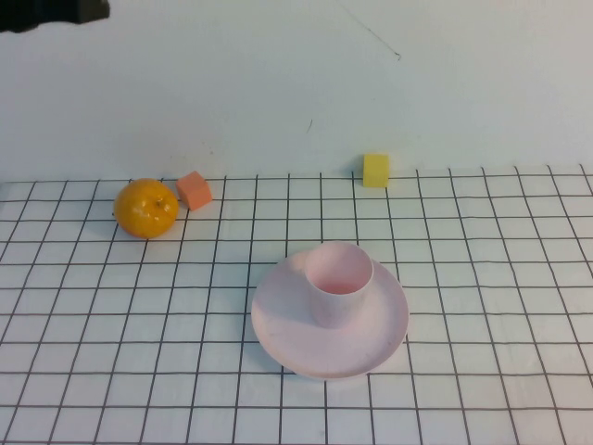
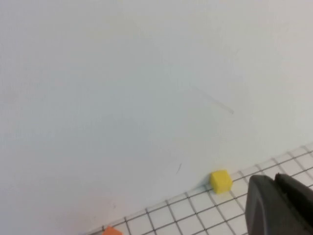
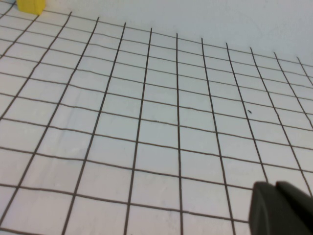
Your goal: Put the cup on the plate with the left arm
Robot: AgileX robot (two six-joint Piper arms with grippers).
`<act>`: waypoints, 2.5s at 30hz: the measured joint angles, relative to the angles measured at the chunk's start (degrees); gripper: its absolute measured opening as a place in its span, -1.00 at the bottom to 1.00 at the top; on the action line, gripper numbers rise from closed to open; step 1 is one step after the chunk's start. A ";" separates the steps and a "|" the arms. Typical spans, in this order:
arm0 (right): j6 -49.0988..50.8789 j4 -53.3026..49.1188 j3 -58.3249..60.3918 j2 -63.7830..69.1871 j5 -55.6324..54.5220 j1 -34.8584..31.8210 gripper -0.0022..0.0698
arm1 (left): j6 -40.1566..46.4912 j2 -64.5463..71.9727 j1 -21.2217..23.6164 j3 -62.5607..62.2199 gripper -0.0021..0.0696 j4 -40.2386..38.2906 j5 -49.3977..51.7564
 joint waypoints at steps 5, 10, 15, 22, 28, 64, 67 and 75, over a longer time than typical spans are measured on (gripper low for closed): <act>0.00 0.00 0.00 0.00 0.00 0.00 -0.95 | -0.10 -9.12 1.85 14.13 -0.94 -2.39 -8.82; 0.00 0.00 0.00 0.00 0.00 0.00 -0.95 | -0.10 -18.61 6.59 28.57 -0.94 -5.16 -10.56; 0.00 0.00 0.00 0.00 0.00 0.00 -0.95 | -0.10 -30.66 10.52 44.91 -0.94 -6.17 -15.51; 0.00 0.00 0.00 0.00 0.00 0.00 -0.95 | -0.10 -48.84 16.33 65.26 -0.94 -7.86 -30.34; 0.00 0.00 0.00 0.00 0.00 0.00 -0.95 | -0.55 -57.12 21.91 77.43 -0.94 -8.70 -35.41; 0.00 0.00 0.00 0.00 0.00 0.00 -0.95 | -1.32 -62.56 25.09 83.54 -0.95 -8.71 -18.56; 0.00 0.00 0.00 0.00 0.00 0.00 -0.95 | -1.20 -62.56 25.19 83.52 -0.95 -8.33 -18.34; 0.00 0.00 0.00 0.00 0.00 0.00 -0.95 | 3.38 -62.56 25.19 83.52 -0.95 -7.76 -18.32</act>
